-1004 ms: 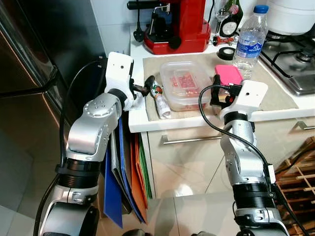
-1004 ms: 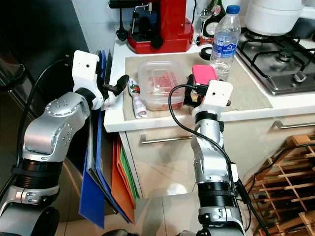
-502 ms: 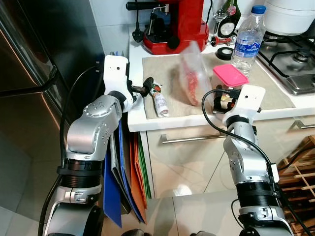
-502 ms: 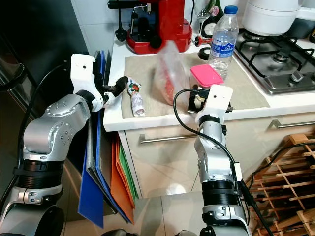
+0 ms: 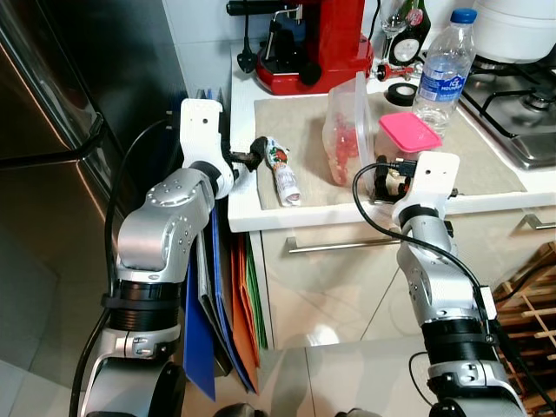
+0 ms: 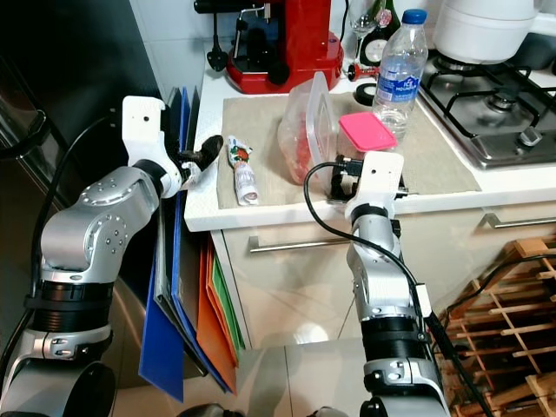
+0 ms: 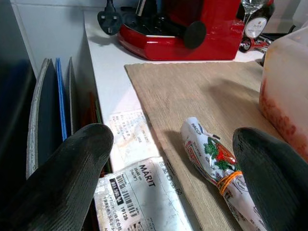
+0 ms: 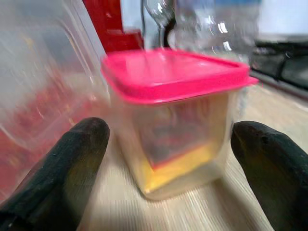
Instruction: Restocking fridge
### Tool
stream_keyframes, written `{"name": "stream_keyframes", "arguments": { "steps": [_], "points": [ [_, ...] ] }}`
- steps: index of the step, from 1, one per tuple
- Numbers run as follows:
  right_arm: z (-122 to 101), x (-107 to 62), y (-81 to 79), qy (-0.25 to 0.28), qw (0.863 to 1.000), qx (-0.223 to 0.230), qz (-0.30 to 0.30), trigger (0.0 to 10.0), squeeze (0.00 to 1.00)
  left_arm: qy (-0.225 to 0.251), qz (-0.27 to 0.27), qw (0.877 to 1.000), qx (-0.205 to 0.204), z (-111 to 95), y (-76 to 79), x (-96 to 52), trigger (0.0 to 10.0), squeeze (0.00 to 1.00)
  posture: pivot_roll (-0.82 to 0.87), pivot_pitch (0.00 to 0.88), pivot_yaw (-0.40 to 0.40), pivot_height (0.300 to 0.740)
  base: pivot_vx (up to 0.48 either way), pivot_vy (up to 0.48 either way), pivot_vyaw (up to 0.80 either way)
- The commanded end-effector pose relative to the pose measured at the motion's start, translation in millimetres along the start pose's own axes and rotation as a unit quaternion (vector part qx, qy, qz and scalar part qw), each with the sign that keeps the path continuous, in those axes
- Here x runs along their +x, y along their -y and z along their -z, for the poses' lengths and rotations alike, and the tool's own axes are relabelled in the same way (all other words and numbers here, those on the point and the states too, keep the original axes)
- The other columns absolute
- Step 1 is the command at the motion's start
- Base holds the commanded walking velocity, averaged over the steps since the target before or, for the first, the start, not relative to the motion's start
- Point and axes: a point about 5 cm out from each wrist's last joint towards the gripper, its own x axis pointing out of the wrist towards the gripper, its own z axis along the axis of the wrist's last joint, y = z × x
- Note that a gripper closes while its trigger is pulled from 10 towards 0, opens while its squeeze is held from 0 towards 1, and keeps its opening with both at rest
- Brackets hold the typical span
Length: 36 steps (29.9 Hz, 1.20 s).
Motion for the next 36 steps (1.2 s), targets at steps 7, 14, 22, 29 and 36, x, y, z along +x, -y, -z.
{"name": "stream_keyframes", "arguments": {
  "steps": [7,14,22,29,36],
  "points": [
    [-8.6,-12.9,-30.0,0.017,0.994,0.060,-0.094,10.0,0.00,-0.007,-0.013,1.000,0.002,-1.5,-2.4,1.4,10.0,0.00,0.01,0.000,0.059,0.740,0.000,0.000,0.00],
    [-2.5,-14.7,-22.0,0.009,0.995,0.046,-0.083,10.0,0.00,-0.008,-0.012,1.000,0.003,-1.5,-1.7,2.5,10.0,0.00,0.01,0.000,0.064,0.740,0.000,0.000,0.00],
    [2.7,-12.7,-11.5,-0.006,0.998,0.021,-0.063,10.0,0.00,-0.007,-0.012,1.000,0.005,-2.2,-2.6,2.6,10.0,0.00,0.01,0.000,0.062,0.740,0.000,0.000,0.00],
    [15.5,-19.4,0.8,-0.033,0.999,-0.003,-0.043,10.0,0.00,-0.006,-0.013,1.000,0.006,-2.6,-3.4,2.3,10.0,0.00,0.01,0.000,0.062,0.740,0.000,0.000,0.00],
    [30.4,-26.8,23.9,-0.066,0.997,-0.049,0.008,10.0,0.00,-0.004,-0.007,1.000,0.007,-4.2,-1.3,3.9,10.0,0.00,0.00,0.000,0.069,0.740,0.000,0.000,0.00]
  ]
}}
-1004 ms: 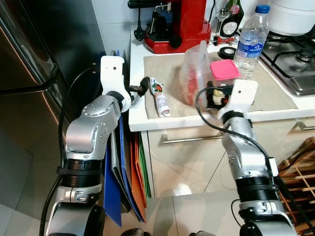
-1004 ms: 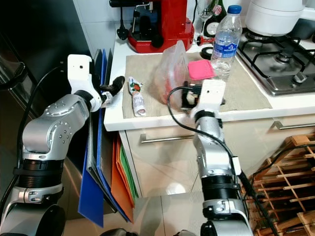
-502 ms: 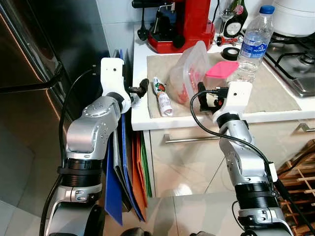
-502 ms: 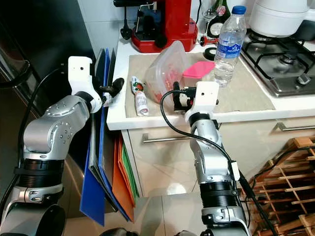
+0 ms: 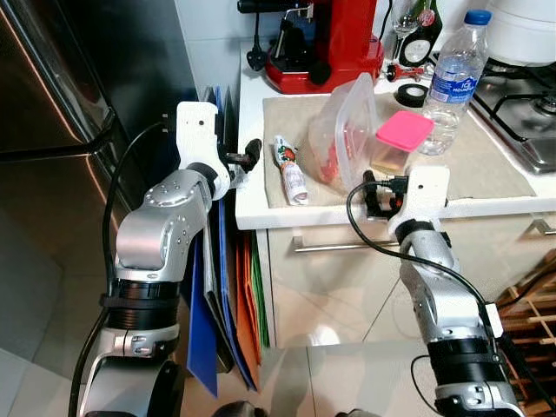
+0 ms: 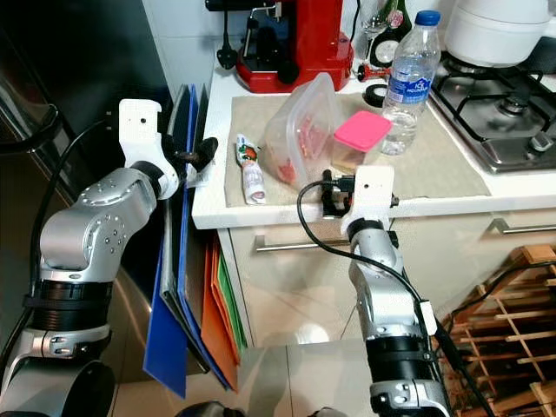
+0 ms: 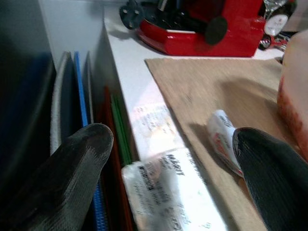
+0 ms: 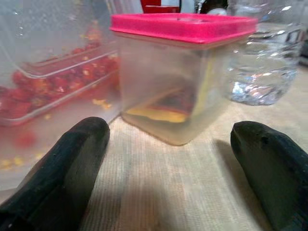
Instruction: Restocking fridge
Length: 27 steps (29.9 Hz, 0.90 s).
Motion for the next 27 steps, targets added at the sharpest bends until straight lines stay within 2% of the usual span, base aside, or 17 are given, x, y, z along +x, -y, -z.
{"name": "stream_keyframes", "arguments": {
  "steps": [1,4,7,10,13,17,22,25,27],
  "points": [
    [11.0,-4.0,11.9,-0.026,0.999,-0.016,0.028,10.0,0.00,0.002,0.003,1.000,0.006,-4.3,0.8,1.5,10.0,0.00,0.00,0.000,0.069,0.740,0.000,0.000,0.00],
    [10.4,-4.3,16.9,-0.022,0.999,-0.021,0.035,10.0,0.00,0.003,0.005,1.000,0.007,-4.7,1.2,1.7,10.0,0.00,0.00,0.000,0.070,0.740,0.000,0.000,0.00],
    [2.3,-2.9,10.7,0.000,1.000,0.001,0.017,10.0,0.00,0.003,0.005,1.000,0.007,-4.8,0.9,1.9,10.0,0.00,-0.01,0.000,0.070,0.740,0.000,0.000,0.00],
    [-4.6,-1.8,-0.2,0.015,1.000,0.007,-0.006,10.0,0.00,0.004,0.005,1.000,0.008,-5.1,1.3,1.9,10.0,0.00,0.00,0.000,0.067,0.740,0.000,0.000,0.00],
    [-6.2,-1.5,-3.0,0.018,1.000,0.008,-0.011,10.0,0.00,0.004,0.005,1.000,0.009,-5.2,1.4,2.0,10.0,0.00,0.00,0.000,0.067,0.740,0.000,0.000,0.00],
    [7.9,-1.9,21.7,-0.014,0.997,-0.048,0.057,10.0,0.00,0.005,0.001,1.000,0.009,-5.5,-0.7,1.5,10.0,0.00,0.00,0.000,0.062,0.740,0.000,0.000,0.00],
    [14.7,-10.3,50.9,-0.012,0.989,-0.099,0.108,10.0,0.00,0.003,0.001,1.000,0.011,-3.8,-1.2,1.3,10.0,0.00,-0.01,0.000,0.064,0.740,0.000,0.000,0.00],
    [15.2,-13.0,54.6,-0.010,0.987,-0.112,0.116,10.0,0.00,0.001,0.002,1.000,0.012,-2.9,-1.1,1.2,10.0,0.00,-0.01,0.000,0.064,0.740,0.000,0.000,0.00],
    [15.7,-17.0,62.5,-0.007,0.982,-0.132,0.136,10.0,0.00,-0.012,0.013,1.000,0.014,3.2,-0.3,-0.9,10.0,0.00,-0.01,0.000,0.065,0.740,0.000,0.000,0.00]
  ]
}}
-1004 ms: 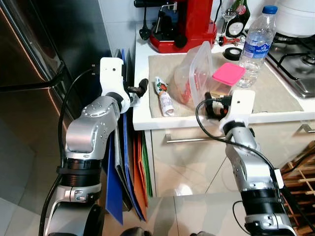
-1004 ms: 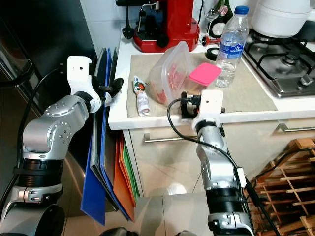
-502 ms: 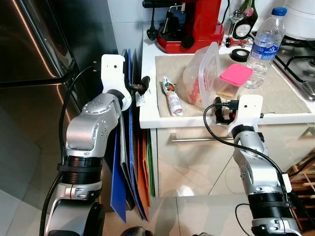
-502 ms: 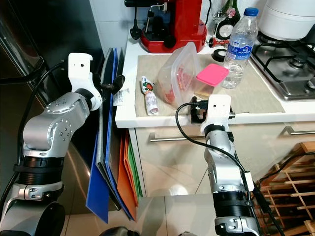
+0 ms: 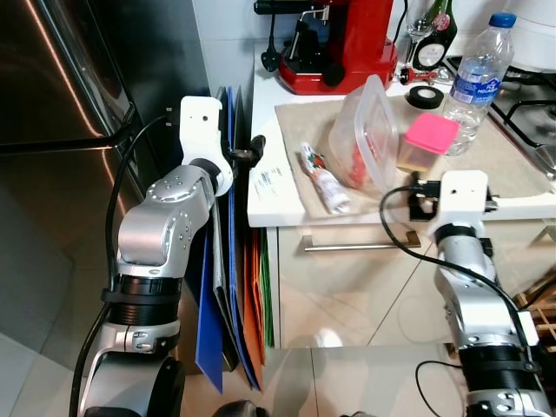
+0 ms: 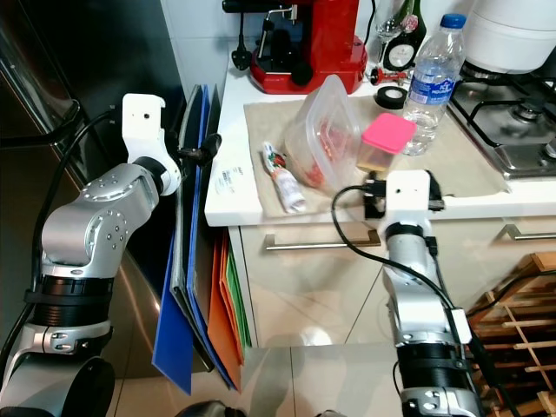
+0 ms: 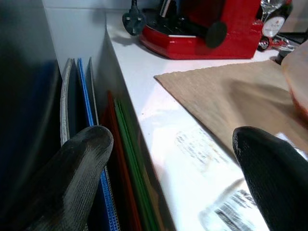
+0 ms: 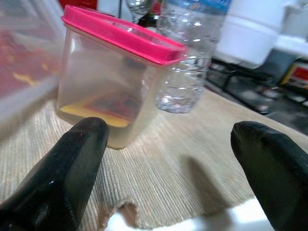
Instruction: Restocking fridge
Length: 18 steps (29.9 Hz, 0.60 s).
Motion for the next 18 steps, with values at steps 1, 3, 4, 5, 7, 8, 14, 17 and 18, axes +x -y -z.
{"name": "stream_keyframes", "arguments": {
  "steps": [1,3,4,5,7,8,14,17,18],
  "points": [
    [13.0,-3.5,6.1,-0.030,0.999,-0.013,0.014,10.0,0.00,-0.014,0.000,1.000,0.005,5.9,-2.8,-2.1,10.0,0.00,-0.01,0.000,0.066,0.740,0.000,0.000,0.00],
    [5.3,-3.8,1.9,-0.010,1.000,0.021,0.001,10.0,0.00,-0.037,-0.006,0.999,0.025,18.7,-7.2,-5.5,10.0,0.00,-0.01,0.000,0.065,0.740,0.000,0.000,0.00],
    [2.2,-3.8,-0.1,-0.001,0.999,0.033,-0.005,10.0,0.00,-0.041,-0.008,0.999,0.030,21.4,-8.0,-6.2,10.0,0.00,-0.01,0.000,0.065,0.740,0.000,0.000,0.00],
    [-4.3,-4.4,-6.6,0.015,0.999,0.043,-0.025,10.0,0.00,-0.048,-0.009,0.998,0.049,25.8,-8.9,-7.3,10.0,0.00,-0.01,0.000,0.065,0.740,0.000,0.000,0.00],
    [-13.7,-6.1,-18.1,0.034,0.996,0.060,-0.052,10.0,0.00,-0.059,-0.005,0.994,0.089,34.7,-8.5,-9.7,10.0,0.00,-0.01,0.000,0.061,0.740,0.000,0.000,0.00],
    [-13.7,-6.1,-18.1,0.034,0.996,0.060,-0.052,10.0,0.00,-0.059,-0.005,0.994,0.089,34.7,-8.5,-9.7,10.0,0.00,-0.01,0.000,0.061,0.740,0.000,0.000,0.00],
    [-35.8,-4.2,-31.9,0.071,0.989,0.107,-0.067,10.0,0.00,-0.039,0.028,0.992,0.120,34.5,5.6,-12.7,10.0,0.00,0.00,0.000,0.059,0.740,0.000,0.000,0.00],
    [-39.8,-2.6,-33.2,0.076,0.988,0.117,-0.066,10.0,0.00,-0.033,0.040,0.991,0.125,33.9,9.6,-13.7,10.0,0.00,0.00,0.000,0.059,0.740,0.000,0.000,0.00],
    [-39.9,-1.7,-33.1,0.075,0.988,0.120,-0.062,10.0,0.00,-0.032,0.043,0.991,0.125,34.2,10.4,-13.8,10.0,0.00,0.00,0.000,0.060,0.740,0.000,0.000,0.00]
  ]
}}
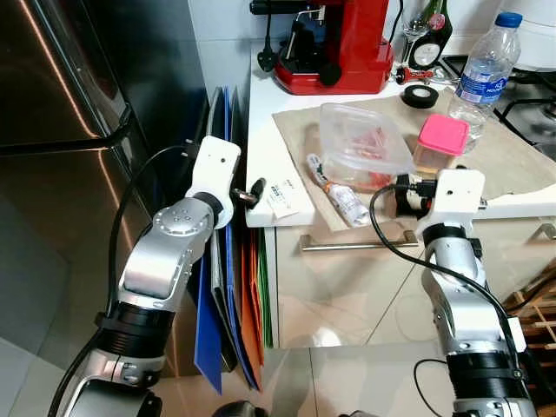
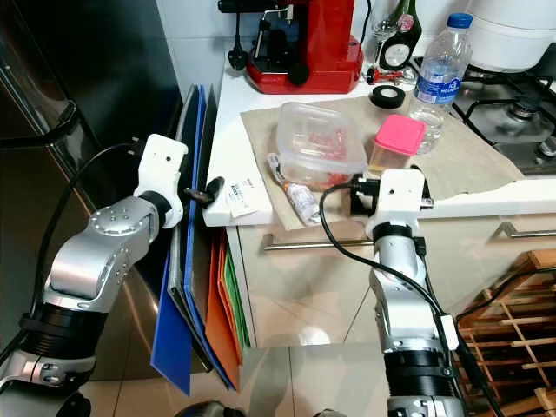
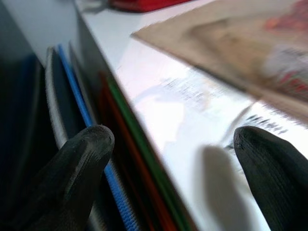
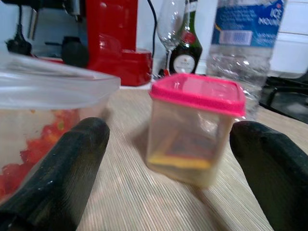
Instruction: Restocking fridge
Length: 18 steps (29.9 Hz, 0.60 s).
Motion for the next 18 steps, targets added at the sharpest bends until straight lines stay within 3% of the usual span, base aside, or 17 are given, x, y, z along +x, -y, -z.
{"name": "stream_keyframes", "arguments": {
  "steps": [1,8,18],
  "points": [
    [-9.8,3.4,-0.1,0.023,1.000,0.014,0.006,10.0,0.00,0.015,0.009,1.000,0.004,-3.4,2.2,-2.2,10.0,0.00,0.00,0.000,0.061,0.740,0.000,0.000,0.00],
    [-2.3,10.8,2.2,0.004,0.999,0.008,0.043,10.0,0.00,0.047,0.054,0.997,-0.008,4.8,13.5,-4.6,10.0,0.00,0.00,0.000,0.060,0.740,0.000,0.000,0.00],
    [13.2,18.0,9.7,-0.030,0.996,0.009,0.081,10.0,0.00,0.054,0.063,0.996,-0.013,9.7,18.2,-3.8,10.0,0.00,-0.01,0.000,0.067,0.740,0.000,0.000,0.00]
  ]
}}
